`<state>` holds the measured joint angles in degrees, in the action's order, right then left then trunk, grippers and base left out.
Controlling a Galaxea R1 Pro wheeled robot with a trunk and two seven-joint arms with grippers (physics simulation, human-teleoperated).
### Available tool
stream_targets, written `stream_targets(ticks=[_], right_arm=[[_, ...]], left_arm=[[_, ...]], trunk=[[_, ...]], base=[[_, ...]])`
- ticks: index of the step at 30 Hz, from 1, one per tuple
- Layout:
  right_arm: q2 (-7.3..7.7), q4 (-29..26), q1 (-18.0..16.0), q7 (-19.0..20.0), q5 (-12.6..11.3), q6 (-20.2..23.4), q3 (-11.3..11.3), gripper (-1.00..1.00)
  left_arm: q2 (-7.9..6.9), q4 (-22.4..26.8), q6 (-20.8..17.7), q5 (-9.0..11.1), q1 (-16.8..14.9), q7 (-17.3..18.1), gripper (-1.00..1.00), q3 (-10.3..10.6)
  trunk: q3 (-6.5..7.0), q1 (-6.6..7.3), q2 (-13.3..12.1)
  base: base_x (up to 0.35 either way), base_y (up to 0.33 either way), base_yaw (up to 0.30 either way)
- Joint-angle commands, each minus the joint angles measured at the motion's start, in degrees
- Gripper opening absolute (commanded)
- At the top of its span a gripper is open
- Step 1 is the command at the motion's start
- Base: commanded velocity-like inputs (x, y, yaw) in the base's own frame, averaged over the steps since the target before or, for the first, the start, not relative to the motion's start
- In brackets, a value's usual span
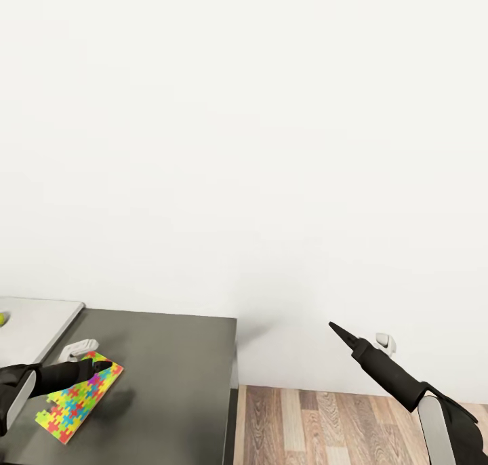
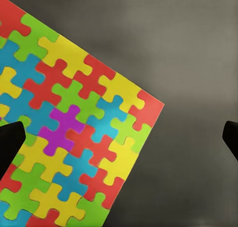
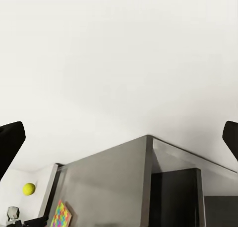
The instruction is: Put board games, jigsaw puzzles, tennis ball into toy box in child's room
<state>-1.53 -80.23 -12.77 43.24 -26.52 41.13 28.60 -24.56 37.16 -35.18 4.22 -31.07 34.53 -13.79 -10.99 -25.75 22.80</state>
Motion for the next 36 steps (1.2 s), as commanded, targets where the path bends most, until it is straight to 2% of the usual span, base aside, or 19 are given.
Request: stream_targets(ticks=[1, 23, 36], right_arm=[[-0.05, 0.0, -0.1, 0.2, -0.1, 0.4, 0.1, 1.00], [-0.05, 0.0, -0.1, 0.1, -0.1, 0.4, 0.1, 1.00], [-0.05, 0.0, -0.1, 0.1, -0.1, 0.4, 0.4, 1.00]], left_arm=[[0.01, 0.0, -0.5, 0.4, 0.0, 0.0, 1.00, -0.1], [0.02, 0.0, -0.5, 0.4, 0.0, 0.0, 1.00, -0.1], [0.03, 0.0, -0.5, 0.4, 0.0, 0.0, 1.00, -0.1]], trunk=[[-0.12, -0.03, 0.1], [-0.11, -0.03, 0.1], [-0.11, -0.03, 0.1]], base=[[0.000, 0.011, 0.000], [0.000, 0.004, 0.000], [0.000, 0.117, 0.000]])
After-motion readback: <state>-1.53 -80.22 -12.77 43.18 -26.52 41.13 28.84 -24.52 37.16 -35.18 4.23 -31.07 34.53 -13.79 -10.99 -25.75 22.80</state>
